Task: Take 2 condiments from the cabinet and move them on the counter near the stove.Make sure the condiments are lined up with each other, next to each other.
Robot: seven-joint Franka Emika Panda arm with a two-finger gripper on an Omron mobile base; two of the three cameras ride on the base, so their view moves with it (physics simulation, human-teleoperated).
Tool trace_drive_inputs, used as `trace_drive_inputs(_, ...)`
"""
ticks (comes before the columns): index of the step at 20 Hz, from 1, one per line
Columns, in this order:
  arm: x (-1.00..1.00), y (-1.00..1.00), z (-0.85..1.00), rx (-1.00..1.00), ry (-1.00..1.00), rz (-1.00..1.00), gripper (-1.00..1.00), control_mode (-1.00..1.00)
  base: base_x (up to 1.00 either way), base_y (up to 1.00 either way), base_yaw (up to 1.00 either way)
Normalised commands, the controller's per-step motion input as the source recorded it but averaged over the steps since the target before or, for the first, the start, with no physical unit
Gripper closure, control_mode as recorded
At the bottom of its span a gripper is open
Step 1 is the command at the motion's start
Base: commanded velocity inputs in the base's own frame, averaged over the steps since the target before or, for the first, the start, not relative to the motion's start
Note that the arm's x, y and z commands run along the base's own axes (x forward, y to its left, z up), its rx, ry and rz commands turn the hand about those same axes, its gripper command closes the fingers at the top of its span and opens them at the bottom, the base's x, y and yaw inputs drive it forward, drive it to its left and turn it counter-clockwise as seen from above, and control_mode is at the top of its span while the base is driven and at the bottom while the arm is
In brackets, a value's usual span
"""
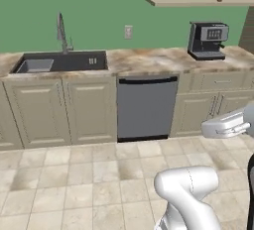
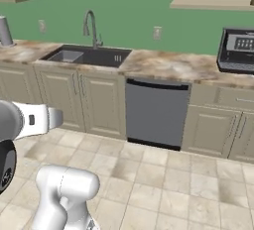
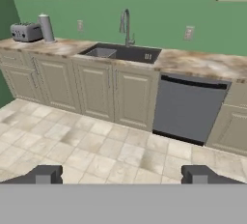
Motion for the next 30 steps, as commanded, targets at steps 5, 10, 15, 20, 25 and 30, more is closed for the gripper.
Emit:
trace_drive_inputs(5, 0.0, 0.0, 0.0, 0.0, 0.0, 0.0, -1.0, 1.0, 0.0, -1.0, 0.0)
trace_drive_inputs(10, 0.0, 0.0, 0.0, 0.0, 0.0, 0.0, -1.0, 1.0, 0.24, -1.0, -0.03)
trace_drive_inputs(15, 0.0, 0.0, 0.0, 0.0, 0.0, 0.0, -1.0, 1.0, 0.74, -1.0, -0.03)
trace_drive_inputs(20, 0.0, 0.0, 0.0, 0.0, 0.0, 0.0, -1.0, 1.0, 0.99, -1.0, 0.0)
trace_drive_inputs(25, 0.0, 0.0, 0.0, 0.0, 0.0, 0.0, -1.0, 1.0, 0.98, -0.61, 0.0)
trace_drive_inputs(30, 0.0, 0.0, 0.0, 0.0, 0.0, 0.0, -1.0, 1.0, 0.72, 0.0, 0.0)
